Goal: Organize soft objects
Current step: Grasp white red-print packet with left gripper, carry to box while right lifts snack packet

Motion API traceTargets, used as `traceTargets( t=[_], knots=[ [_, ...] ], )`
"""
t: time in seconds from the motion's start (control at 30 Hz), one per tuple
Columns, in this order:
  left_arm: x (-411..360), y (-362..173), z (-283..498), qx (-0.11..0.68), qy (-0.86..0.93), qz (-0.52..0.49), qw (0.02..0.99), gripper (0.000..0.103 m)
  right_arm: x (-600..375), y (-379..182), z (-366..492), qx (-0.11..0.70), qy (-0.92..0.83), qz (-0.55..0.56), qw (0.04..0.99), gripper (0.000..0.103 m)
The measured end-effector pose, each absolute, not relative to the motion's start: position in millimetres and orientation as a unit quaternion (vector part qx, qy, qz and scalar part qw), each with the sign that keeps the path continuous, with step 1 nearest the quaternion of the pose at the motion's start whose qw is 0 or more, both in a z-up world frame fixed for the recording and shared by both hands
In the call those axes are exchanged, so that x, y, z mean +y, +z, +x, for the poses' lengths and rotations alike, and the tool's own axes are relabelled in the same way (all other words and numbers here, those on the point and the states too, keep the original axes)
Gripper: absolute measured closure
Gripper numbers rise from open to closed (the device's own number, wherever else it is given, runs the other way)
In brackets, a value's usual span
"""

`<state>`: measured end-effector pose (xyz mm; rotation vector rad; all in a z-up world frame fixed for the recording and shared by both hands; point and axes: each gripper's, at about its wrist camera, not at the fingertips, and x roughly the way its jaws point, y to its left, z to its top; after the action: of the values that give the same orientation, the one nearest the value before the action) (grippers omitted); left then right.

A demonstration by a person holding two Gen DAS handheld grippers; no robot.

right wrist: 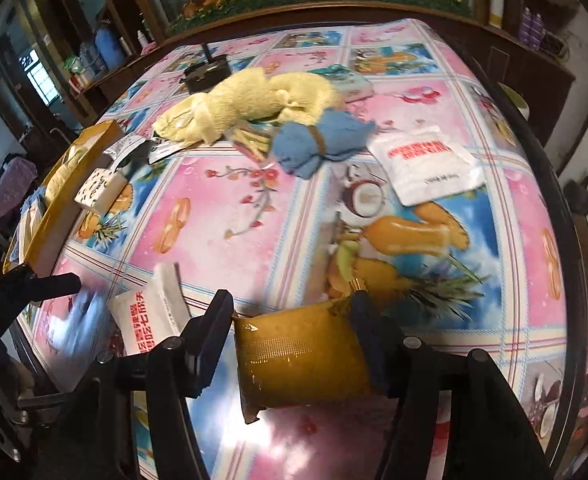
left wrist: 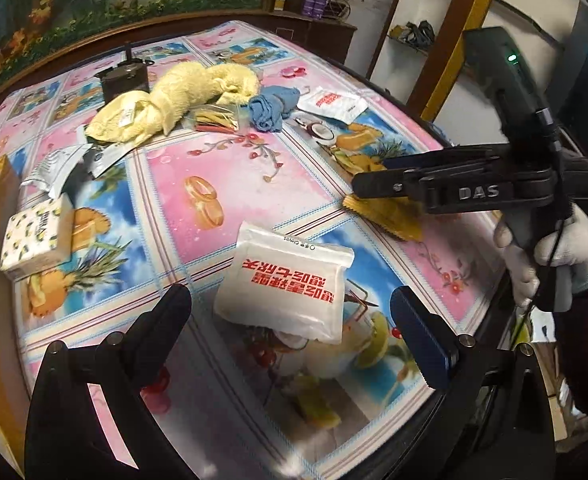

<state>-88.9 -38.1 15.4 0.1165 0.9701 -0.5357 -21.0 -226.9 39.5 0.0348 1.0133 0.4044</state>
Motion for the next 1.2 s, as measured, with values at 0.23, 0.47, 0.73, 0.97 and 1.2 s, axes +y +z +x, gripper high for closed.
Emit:
traceTargets(
  t=[0.23, 0.47, 0.73, 0.97, 1.2],
  knots=[
    [-74.3, -5.5, -73.2, 0.482, -0.216, 0.142, 0.837, 0.005, -228.5, 34.1, -35.2, 0.477, 0.190, 0.004, 0.858, 0.032],
    [-53.6, 5.6, -79.2, 0.470, -0.228, 0.104, 0.846, 0.043, -223.3, 33.5, -52.6, 0.461, 0.205, 0.002, 0.863, 0.046],
    [34.4, 47.4, -101.6, 0.436, -0.184, -0.011, 0.881, 0.043, -209.6, 52.1, -57.3, 0.441, 0.229, 0.030, 0.867, 0.051],
    [147.7, 75.1, -128.2, 0.402, -0.080, -0.088, 0.908, 0.043, -133.2, 72.1, -56.2, 0.430, 0.305, 0.008, 0.850, 0.051],
    [226.7, 61.8, -139.4, 0.397, 0.015, -0.132, 0.908, 0.043, -30.6, 84.7, -63.6, 0.421, 0.394, -0.026, 0.817, 0.051]
  ],
)
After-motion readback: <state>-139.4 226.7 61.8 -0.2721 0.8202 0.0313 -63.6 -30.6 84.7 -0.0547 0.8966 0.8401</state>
